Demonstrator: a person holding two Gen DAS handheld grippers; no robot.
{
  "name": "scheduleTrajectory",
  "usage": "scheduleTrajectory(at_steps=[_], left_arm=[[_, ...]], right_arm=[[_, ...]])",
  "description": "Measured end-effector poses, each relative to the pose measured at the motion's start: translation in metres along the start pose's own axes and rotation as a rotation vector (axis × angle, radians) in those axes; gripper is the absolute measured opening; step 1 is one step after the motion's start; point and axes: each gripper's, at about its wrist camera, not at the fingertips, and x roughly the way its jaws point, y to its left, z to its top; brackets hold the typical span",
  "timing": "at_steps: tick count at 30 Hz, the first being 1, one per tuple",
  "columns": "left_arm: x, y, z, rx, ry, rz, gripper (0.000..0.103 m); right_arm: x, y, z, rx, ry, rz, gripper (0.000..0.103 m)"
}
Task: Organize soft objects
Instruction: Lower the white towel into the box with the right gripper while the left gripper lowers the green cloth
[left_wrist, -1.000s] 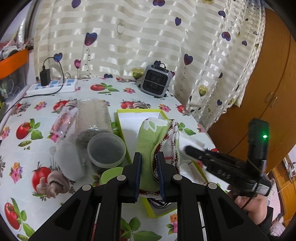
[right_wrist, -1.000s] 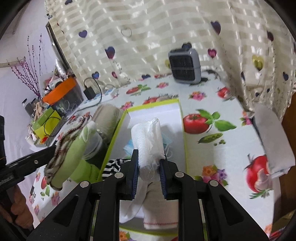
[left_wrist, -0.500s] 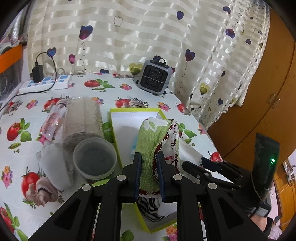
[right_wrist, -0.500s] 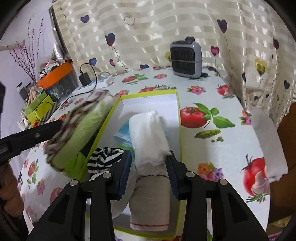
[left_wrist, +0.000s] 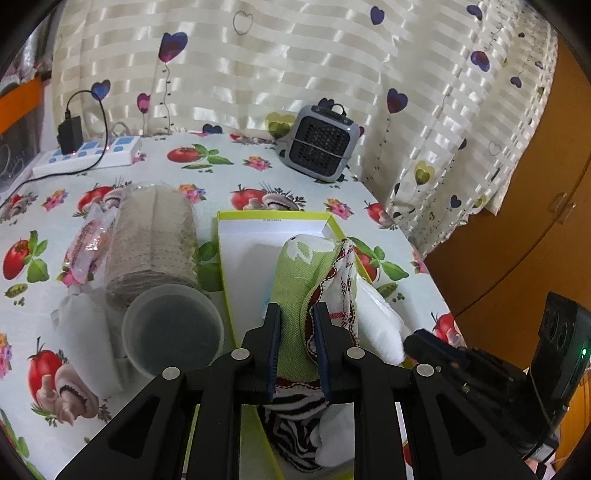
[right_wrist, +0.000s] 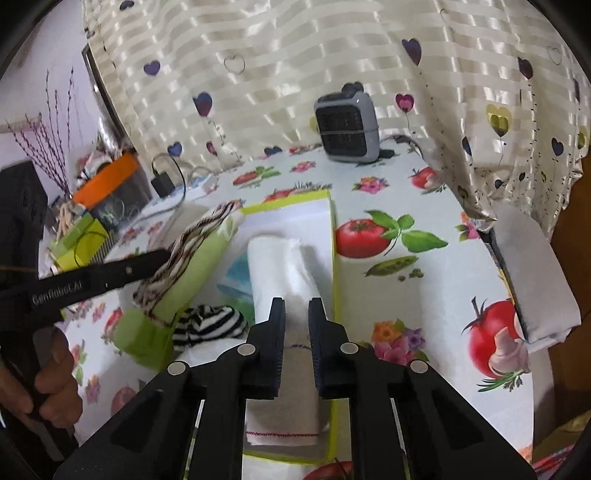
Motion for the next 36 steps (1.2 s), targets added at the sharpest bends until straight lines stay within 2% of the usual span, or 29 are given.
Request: scheduleTrajectory(at_steps=[8, 20, 21, 23, 24, 25, 36], left_arm=[[0.007, 0.003, 0.003, -0.006, 0.021, -0.011, 0.017], [-0.024, -0.003, -0.012, 0.032, -0.008, -0.012, 0.019], [-0.027, -0.003, -0.013, 0.037, -0.012, -0.011, 0.019], [-0.036, -0.005, -0.017, 0.05, -0.021, -0.007, 0.019], [-0.04, -0.005, -0.018, 0.053, -0.025, -0.006, 0.019], [-0.044, -0.006, -0.02, 0.055, -0.029, -0.007, 0.019], [-0.085, -0.001, -0.044, 0.059, -0.06, 0.014, 0.019]], right_arm=[[0.023, 0.0, 0.006, 0.018, 0.043, 0.04, 0.012], [-0.006, 0.015, -0.001, -0.043, 0.004, 0.015, 0.017], [-0.008, 0.018, -0.001, -0.051, 0.001, 0.016, 0.019], [-0.016, 0.025, -0.003, -0.067, -0.009, 0.02, 0.029], [-0.02, 0.028, -0.003, -0.074, -0.015, 0.022, 0.038], [-0.024, 0.031, -0.004, -0.082, -0.022, 0.023, 0.04], [-0.052, 0.063, -0.016, -0.148, -0.041, 0.041, 0.04]])
